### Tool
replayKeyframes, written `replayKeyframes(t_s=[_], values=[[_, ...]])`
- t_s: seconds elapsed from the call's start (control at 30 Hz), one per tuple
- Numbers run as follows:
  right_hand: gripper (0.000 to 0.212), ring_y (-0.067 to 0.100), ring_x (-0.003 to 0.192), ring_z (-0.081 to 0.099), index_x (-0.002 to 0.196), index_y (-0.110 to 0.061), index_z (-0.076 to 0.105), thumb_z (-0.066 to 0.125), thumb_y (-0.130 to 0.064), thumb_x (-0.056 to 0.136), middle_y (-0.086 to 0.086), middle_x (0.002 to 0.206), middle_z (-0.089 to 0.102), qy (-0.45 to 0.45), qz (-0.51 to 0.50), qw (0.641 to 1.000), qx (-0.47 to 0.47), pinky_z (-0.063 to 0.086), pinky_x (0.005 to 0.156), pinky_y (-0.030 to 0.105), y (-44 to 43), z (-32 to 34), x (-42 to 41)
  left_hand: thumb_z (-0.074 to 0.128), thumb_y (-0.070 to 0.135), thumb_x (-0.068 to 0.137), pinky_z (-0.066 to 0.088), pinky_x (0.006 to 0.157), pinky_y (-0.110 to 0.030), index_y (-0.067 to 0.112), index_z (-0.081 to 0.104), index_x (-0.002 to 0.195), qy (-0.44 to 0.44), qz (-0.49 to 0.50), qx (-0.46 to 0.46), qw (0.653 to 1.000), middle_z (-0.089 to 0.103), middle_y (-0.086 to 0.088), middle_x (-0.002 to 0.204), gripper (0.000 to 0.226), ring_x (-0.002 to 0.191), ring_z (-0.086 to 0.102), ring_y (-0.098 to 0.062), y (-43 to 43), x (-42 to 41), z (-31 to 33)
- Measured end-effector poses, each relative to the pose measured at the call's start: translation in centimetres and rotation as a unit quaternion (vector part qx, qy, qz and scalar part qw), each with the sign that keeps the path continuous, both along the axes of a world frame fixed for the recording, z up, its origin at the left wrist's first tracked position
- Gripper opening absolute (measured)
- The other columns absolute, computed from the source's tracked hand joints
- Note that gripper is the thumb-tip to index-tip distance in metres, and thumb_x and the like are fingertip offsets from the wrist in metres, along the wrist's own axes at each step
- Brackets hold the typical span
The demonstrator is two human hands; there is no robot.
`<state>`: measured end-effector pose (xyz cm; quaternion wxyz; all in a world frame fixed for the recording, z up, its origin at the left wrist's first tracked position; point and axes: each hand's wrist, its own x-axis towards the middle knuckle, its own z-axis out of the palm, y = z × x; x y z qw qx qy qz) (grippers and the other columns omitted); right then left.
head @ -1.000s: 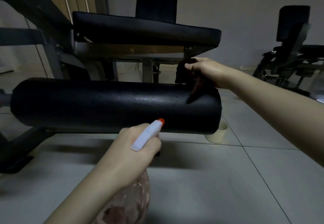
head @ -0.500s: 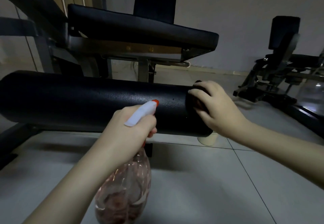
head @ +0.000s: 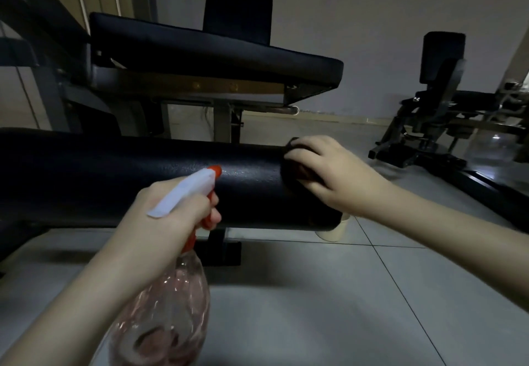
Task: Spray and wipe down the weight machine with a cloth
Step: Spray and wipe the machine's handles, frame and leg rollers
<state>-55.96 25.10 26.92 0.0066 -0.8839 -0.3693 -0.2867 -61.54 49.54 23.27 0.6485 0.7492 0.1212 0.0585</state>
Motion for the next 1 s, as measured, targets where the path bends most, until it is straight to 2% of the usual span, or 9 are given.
replayKeyframes(t_s=[0.17,0.3,0.37,0.47,0.63,0.73,0.8,0.93,1.0], values=[[0.038,0.040,0.113,0.045,0.119,-0.005,0.057,0.053,-0.022,0.085,0.019,0.124,0.052,-0.060,0.007,0.998,0.027,0.042,0.096,0.047,4.8,-0.9,1.4,0.051,0.008,0.084,0.042,0.061,-0.032,0.009,0.054,0.054,0.000,0.029,0.013,0.999,0.048,-0.003,0.032,0.030,0.035,0.049,-0.021,0.8,-0.3,0.1],[0.040,0.037,0.120,0.040,0.125,-0.009,0.054,0.057,-0.024,0.088,0.015,0.133,0.047,-0.032,0.006,0.999,0.035,0.041,0.096,0.049,10.2,0.2,2.6,0.044,0.009,0.097,0.039,0.031,-0.020,0.015,0.054,0.029,0.018,0.016,0.023,0.999,0.041,0.000,0.024,0.068,0.019,0.041,-0.012,-0.3,0.7,1.3],[0.039,0.037,0.121,0.040,0.123,-0.010,0.055,0.056,-0.024,0.087,0.016,0.132,0.047,-0.036,0.028,0.999,0.023,0.041,0.097,0.047,9.1,-0.2,2.1,0.042,0.015,0.099,0.034,0.027,-0.017,0.014,0.056,0.040,0.030,0.016,0.010,0.999,0.040,0.001,0.023,0.061,0.018,0.041,-0.012,-0.7,0.9,2.2],[0.036,0.038,0.116,0.043,0.116,-0.006,0.059,0.050,-0.023,0.086,0.020,0.125,0.052,-0.079,0.067,0.994,-0.029,0.039,0.097,0.042,4.6,-1.5,0.4,0.046,0.012,0.094,0.046,0.044,-0.025,0.010,0.052,0.062,0.000,0.036,0.022,0.999,0.045,0.001,0.026,0.032,0.028,0.049,-0.018,-0.7,1.3,2.9],[0.041,0.045,0.117,0.044,0.116,-0.004,0.061,0.057,-0.028,0.084,0.024,0.124,0.054,-0.152,0.076,0.982,-0.079,0.036,0.104,0.048,1.9,-3.5,-0.5,0.047,0.021,0.095,0.045,0.051,-0.029,0.014,0.049,0.064,-0.006,0.017,0.001,1.000,0.045,0.003,0.028,0.032,0.025,0.046,-0.016,-0.9,0.9,4.1],[0.051,0.046,0.122,0.042,0.115,-0.004,0.063,0.055,-0.044,0.084,0.023,0.128,0.053,-0.117,0.067,0.989,-0.060,0.037,0.100,0.052,4.0,-3.8,-0.7,0.042,0.038,0.099,0.054,0.067,-0.039,0.025,0.050,0.072,-0.025,0.011,-0.019,0.999,0.058,0.004,0.037,0.030,0.044,0.063,-0.020,-0.5,1.1,3.0],[0.045,0.045,0.120,0.044,0.113,-0.004,0.063,0.052,-0.040,0.090,0.023,0.124,0.055,-0.131,0.076,0.985,-0.084,0.039,0.099,0.053,3.7,-3.6,-0.7,0.041,0.024,0.099,0.051,0.081,-0.043,0.015,0.052,0.070,-0.036,0.007,-0.017,0.999,0.056,0.000,0.034,0.032,0.062,0.065,-0.029,-0.7,0.0,3.2],[0.029,0.041,0.112,0.046,0.106,0.000,0.064,0.054,-0.023,0.093,0.025,0.114,0.059,-0.207,0.093,0.967,-0.112,0.034,0.107,0.047,-1.1,-3.7,-0.9,0.043,0.011,0.096,0.046,0.066,-0.035,0.005,0.049,0.065,-0.016,-0.038,0.033,0.999,0.048,0.000,0.028,0.032,0.057,0.052,-0.024,-2.3,0.9,4.1],[0.027,0.042,0.111,0.047,0.110,0.000,0.061,0.056,-0.020,0.092,0.026,0.114,0.058,-0.231,0.082,0.963,-0.109,0.036,0.106,0.048,-3.1,-4.4,-1.0,0.047,0.012,0.093,0.051,0.073,-0.038,0.005,0.053,0.064,-0.008,-0.022,0.021,0.999,0.051,-0.002,0.032,0.030,0.057,0.055,-0.026,-2.5,1.4,4.2]])
